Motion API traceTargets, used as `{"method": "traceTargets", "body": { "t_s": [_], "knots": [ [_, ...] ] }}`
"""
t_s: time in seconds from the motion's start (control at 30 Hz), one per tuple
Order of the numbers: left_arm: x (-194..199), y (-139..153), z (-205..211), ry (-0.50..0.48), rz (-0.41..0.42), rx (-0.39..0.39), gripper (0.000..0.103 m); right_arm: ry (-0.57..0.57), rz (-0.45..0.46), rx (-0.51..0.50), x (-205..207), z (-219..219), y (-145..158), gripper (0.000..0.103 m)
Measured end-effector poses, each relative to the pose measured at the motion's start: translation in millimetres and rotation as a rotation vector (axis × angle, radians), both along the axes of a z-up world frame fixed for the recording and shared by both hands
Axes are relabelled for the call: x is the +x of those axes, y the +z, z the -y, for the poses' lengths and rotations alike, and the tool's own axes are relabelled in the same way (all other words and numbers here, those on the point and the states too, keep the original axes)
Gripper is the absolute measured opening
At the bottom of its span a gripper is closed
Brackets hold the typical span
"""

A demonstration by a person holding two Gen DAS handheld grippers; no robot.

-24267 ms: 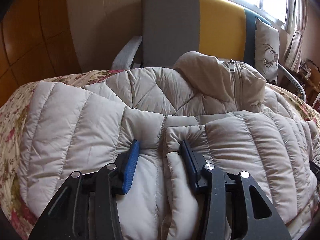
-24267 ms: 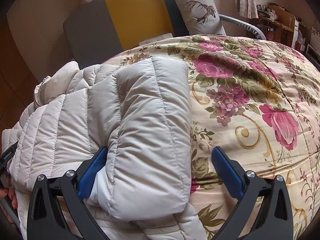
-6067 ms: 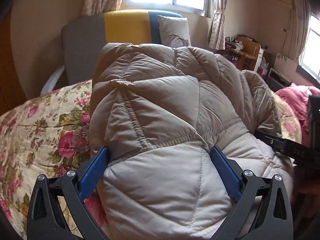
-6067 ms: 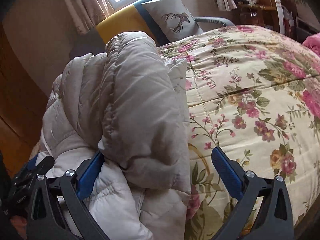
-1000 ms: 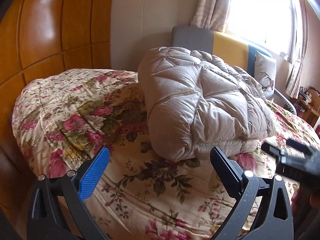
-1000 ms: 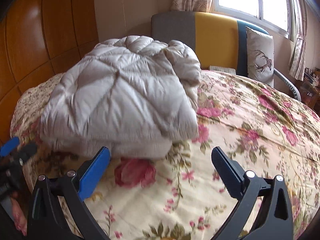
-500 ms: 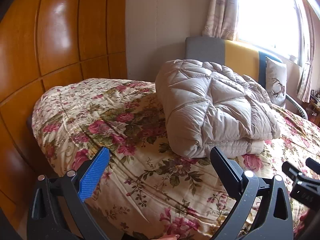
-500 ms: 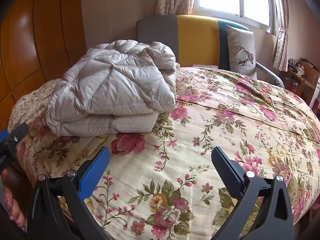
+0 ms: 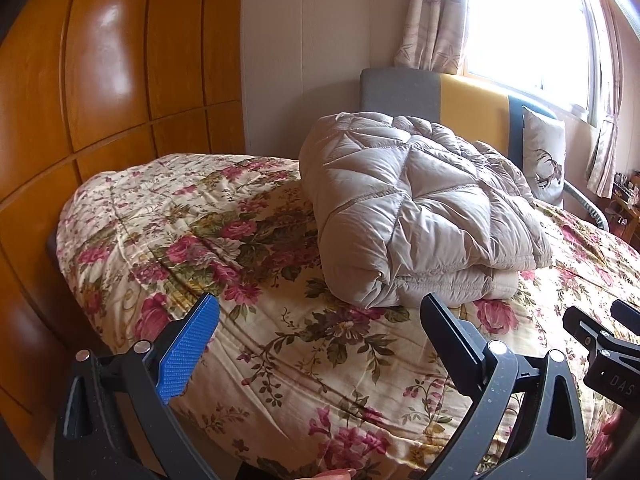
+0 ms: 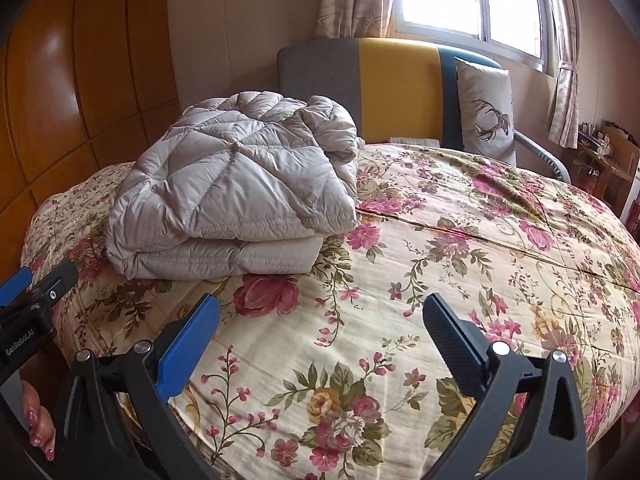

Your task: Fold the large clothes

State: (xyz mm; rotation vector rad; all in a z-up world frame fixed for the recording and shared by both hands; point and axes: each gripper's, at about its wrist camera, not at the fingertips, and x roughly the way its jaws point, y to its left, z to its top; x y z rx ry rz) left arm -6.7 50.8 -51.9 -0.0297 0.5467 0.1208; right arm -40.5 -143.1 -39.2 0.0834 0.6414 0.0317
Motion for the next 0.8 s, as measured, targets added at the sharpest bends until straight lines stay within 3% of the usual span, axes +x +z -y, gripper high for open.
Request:
{"method": "traceTargets", "body": {
  "t_s": [0.8],
  "knots": [
    [1.6, -5.9, 5.4, -0.016, -0.022, 0.011, 0.1, 0.012, -0.01, -0.006, 0.8, -1.7, -4.0, 0.101]
  ]
}}
